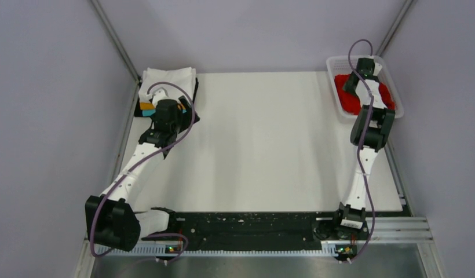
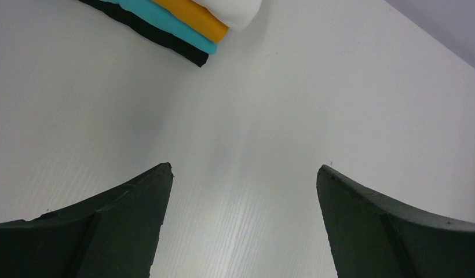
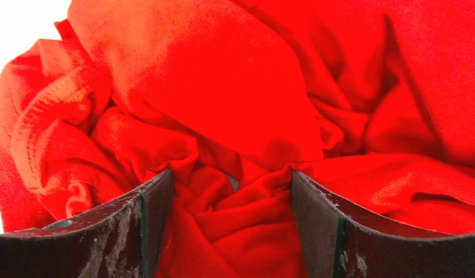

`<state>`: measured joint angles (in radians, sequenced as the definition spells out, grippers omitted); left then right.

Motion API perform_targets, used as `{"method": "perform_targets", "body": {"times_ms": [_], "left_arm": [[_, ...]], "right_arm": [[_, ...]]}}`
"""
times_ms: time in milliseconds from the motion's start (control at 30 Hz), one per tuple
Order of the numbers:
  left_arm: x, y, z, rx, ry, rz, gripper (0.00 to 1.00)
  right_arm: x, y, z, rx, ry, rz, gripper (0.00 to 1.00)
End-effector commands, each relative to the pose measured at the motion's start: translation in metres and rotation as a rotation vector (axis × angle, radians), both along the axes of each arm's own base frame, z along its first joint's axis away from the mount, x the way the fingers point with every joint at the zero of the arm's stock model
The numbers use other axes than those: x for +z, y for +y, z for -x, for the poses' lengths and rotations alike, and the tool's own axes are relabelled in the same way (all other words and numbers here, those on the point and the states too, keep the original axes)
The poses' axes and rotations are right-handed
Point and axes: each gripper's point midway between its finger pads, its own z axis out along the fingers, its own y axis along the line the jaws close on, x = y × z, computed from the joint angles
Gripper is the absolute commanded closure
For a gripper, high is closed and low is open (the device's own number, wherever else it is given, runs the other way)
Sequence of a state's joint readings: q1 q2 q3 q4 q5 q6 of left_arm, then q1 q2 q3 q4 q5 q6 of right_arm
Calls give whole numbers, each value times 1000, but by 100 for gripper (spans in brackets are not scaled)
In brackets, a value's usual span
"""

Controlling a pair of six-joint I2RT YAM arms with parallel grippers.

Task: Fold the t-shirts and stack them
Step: Grab crumpled tshirt from bin with the right arm, then move the tshirt to the center of the board

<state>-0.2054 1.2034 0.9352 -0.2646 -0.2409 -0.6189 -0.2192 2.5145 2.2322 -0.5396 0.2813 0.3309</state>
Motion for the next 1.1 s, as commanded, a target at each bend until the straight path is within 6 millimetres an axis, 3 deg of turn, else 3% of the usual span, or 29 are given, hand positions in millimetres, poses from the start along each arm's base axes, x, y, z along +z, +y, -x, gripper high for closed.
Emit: {"method": "perform_targets", "body": {"times_ms": [0, 67, 100, 133, 267, 433, 633, 767, 867, 1000, 1067], "left_arm": [[15, 4, -2, 28, -38, 18, 1], [15, 4, 1, 28, -35, 16, 1], [16, 5, 3, 27, -37, 13, 1], [16, 5, 4, 21, -36, 3, 1], [25, 9, 12, 17, -54, -13, 1], [32, 10, 25, 6, -97, -4, 1], [32, 11, 38, -13, -113, -14, 1], [42, 9, 40, -35, -143, -17, 1], [44, 11, 40, -35, -144, -35, 1], [40, 13, 41, -33, -122, -53, 1], [36, 15, 44, -30, -104, -60, 1]], "right_arm": [[10, 2, -15, 58, -39, -12, 36], [21, 7, -20, 105, -64, -22, 70], [33, 10, -23, 135, -87, -22, 88], [54, 12, -25, 156, -122, -17, 100], [152, 14, -23, 183, -279, 48, 100], [284, 28, 2, 240, -518, 114, 100], [365, 61, 52, 326, -663, 105, 100], [424, 127, 81, 537, -778, 45, 100], [459, 199, 108, 766, -863, -39, 100], [490, 304, 159, 1116, -935, -175, 100], [498, 342, 182, 1242, -950, -223, 100]]}}
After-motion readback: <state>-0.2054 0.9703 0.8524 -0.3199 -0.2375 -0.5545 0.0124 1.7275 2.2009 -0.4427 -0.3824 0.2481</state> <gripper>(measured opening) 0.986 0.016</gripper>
